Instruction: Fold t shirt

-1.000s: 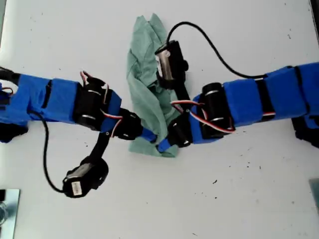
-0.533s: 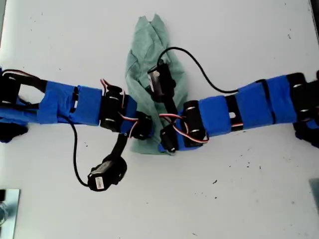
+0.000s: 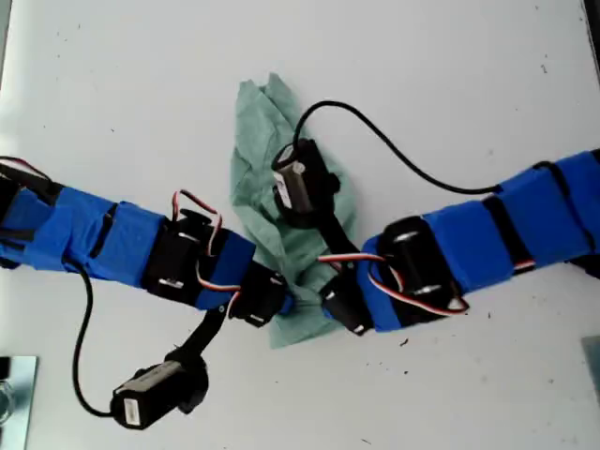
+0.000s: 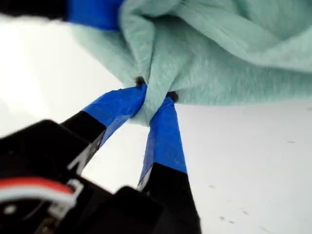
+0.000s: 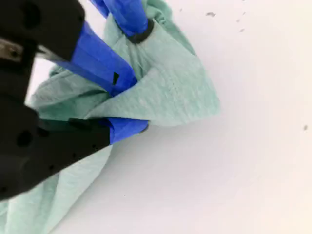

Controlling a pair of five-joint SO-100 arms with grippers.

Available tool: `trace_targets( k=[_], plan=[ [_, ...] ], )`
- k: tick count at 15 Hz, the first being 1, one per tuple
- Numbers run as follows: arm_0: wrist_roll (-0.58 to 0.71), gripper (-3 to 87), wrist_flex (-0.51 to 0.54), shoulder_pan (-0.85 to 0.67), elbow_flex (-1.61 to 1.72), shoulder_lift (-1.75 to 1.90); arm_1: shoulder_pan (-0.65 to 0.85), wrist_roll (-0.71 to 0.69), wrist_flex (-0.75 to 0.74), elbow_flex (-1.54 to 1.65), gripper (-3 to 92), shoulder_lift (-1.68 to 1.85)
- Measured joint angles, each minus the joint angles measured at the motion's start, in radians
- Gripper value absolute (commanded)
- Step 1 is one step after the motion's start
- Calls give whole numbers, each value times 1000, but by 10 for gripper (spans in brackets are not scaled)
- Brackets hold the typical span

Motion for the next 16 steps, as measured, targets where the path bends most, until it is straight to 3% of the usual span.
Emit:
trace_targets(
  k=[4, 8, 11, 13, 16],
  plan=[
    [-44, -3, -51, 52, 2, 23, -41, 14, -44, 31, 26, 40],
    [-55, -3, 58, 34, 2, 153, 95, -72, -46, 38, 26, 40],
    [74, -3, 141, -181, 11, 256, 324, -227, -78, 38, 26, 44],
    [204, -3, 153, -371, 11, 258, 495, -333, -146, 38, 26, 44],
    [299, -3, 158, -607, 11, 235, 676, -408, -285, 37, 26, 20]
  ],
)
